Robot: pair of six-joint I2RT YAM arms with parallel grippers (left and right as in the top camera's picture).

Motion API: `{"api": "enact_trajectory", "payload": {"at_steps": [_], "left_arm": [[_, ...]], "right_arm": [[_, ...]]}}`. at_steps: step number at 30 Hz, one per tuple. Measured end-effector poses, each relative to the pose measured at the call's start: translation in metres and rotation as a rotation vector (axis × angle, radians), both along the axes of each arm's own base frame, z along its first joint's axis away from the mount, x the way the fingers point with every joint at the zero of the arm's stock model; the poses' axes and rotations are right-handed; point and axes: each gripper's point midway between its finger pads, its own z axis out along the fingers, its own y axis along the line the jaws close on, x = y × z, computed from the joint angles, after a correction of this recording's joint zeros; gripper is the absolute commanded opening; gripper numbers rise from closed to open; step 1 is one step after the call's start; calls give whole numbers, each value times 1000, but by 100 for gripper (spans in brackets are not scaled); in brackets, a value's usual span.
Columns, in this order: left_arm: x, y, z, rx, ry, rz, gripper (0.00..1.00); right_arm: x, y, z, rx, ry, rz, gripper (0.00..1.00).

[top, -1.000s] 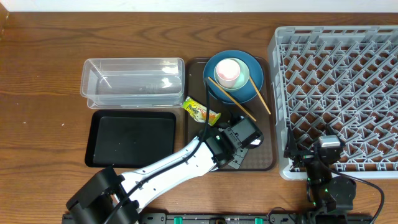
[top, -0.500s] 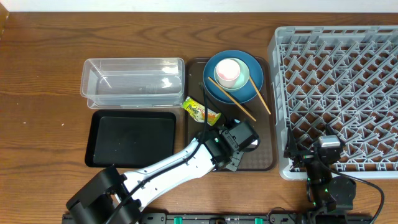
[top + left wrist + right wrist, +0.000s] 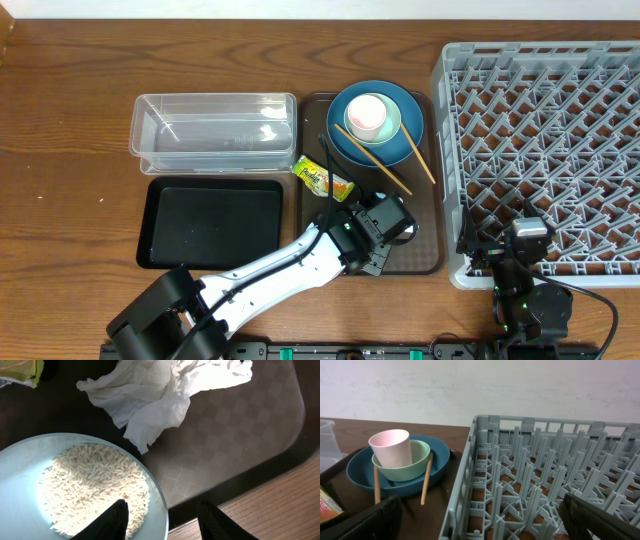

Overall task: Sort waste into correct bins and load items into the dishwasher rack
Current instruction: 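Reach the left gripper to the light-blue rice bowl and grasp its rim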

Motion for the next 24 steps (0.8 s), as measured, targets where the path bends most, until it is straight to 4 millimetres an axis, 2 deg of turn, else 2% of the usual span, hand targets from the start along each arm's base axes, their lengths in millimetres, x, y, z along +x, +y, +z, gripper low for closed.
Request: {"api": "enact_trajectory", "payload": {"at_steps": [5, 9, 15, 22, 24], "left_arm": [[0, 0, -2, 4, 3, 0, 47], [-1, 2, -14, 32, 22, 4, 47], [-4, 6, -34, 82, 61, 24, 36], [-5, 6, -36, 85, 68, 28, 30], [-5, 6, -36, 84, 69, 30, 23]], "right_arm": [[0, 0, 0, 0, 0, 0, 99], [0, 0, 0, 0, 0, 0, 99], [0, 0, 0, 0, 0, 0, 99], [0, 0, 0, 0, 0, 0, 99], [0, 0, 0, 0, 0, 0, 99]]}}
